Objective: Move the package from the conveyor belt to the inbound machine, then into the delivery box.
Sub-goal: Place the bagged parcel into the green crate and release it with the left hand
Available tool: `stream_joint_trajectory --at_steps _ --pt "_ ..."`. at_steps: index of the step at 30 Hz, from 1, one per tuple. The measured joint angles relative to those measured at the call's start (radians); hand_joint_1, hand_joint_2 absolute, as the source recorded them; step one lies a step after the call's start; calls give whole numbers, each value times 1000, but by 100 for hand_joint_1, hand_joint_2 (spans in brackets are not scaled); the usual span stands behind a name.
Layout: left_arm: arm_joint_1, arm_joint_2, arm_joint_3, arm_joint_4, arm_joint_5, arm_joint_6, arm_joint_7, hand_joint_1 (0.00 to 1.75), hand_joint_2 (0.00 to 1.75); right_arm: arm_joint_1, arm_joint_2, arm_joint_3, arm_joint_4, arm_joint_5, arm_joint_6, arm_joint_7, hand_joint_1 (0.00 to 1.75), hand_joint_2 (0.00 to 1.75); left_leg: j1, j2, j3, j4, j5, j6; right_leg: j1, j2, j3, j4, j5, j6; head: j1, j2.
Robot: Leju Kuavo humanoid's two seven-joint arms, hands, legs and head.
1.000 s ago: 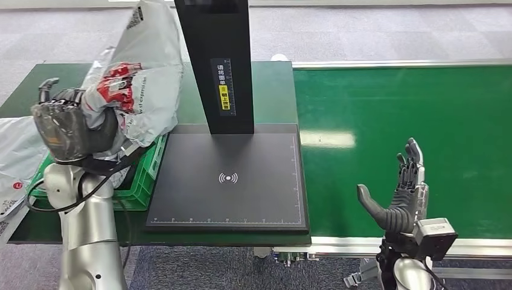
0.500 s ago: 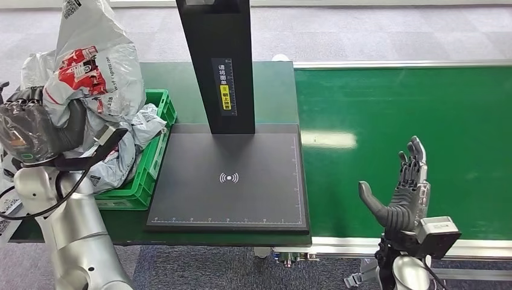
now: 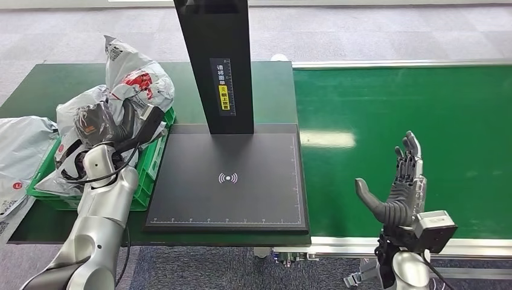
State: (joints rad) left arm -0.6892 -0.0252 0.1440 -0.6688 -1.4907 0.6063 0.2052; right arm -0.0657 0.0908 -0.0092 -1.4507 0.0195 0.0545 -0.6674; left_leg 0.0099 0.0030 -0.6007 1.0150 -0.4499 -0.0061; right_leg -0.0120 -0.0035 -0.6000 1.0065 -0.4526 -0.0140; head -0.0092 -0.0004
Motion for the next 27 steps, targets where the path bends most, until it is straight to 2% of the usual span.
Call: stream_joint_trajectory --at_steps 2,3,4,6,7,8,14,18,22,27 --pt "-7 12 -10 30 0 -9 8 175 0 -2 0 0 4 5 3 -1 0 175 0 0 0 0 0 0 0 0 0 0 0 0 0 0" --pt "-9 16 -14 41 0 -14 13 167 0 -3 0 0 6 7 4 -1 0 175 0 0 0 0 0 0 0 0 0 0 0 0 0 0" --pt "-12 21 -19 51 0 -18 18 145 0 -3 0 0 8 9 5 -2 0 175 0 0 0 0 0 0 0 0 0 0 0 0 0 0" --pt "-16 30 -29 71 0 -29 31 58 0 -5 0 0 14 11 6 -3 0 175 0 0 0 0 0 0 0 0 0 0 0 0 0 0" --pt "-18 34 -33 79 0 -32 38 22 0 -7 0 0 17 11 8 -3 0 175 0 0 0 0 0 0 0 0 0 0 0 0 0 0" --pt "-19 38 -35 85 0 -33 45 0 0 -9 0 0 20 12 9 -3 0 175 0 0 0 0 0 0 0 0 0 0 0 0 0 0" --pt "-19 52 -44 112 1 -3 47 0 0 -22 0 0 39 23 17 0 0 175 0 0 0 0 0 0 0 0 0 0 0 0 0 0" --pt "-12 54 -46 105 8 66 -2 0 0 -26 0 1 48 29 17 4 0 175 0 0 0 0 0 0 0 0 0 0 0 0 0 0" --pt "35 50 -39 -17 38 94 -122 0 0 -27 0 2 51 31 13 12 0 175 0 0 -1 0 0 0 0 0 -1 0 0 0 0 0" --pt "101 7 51 -240 132 97 -375 0 0 -27 0 9 53 31 10 14 0 175 0 0 -2 0 0 0 0 0 -2 0 0 0 0 0"
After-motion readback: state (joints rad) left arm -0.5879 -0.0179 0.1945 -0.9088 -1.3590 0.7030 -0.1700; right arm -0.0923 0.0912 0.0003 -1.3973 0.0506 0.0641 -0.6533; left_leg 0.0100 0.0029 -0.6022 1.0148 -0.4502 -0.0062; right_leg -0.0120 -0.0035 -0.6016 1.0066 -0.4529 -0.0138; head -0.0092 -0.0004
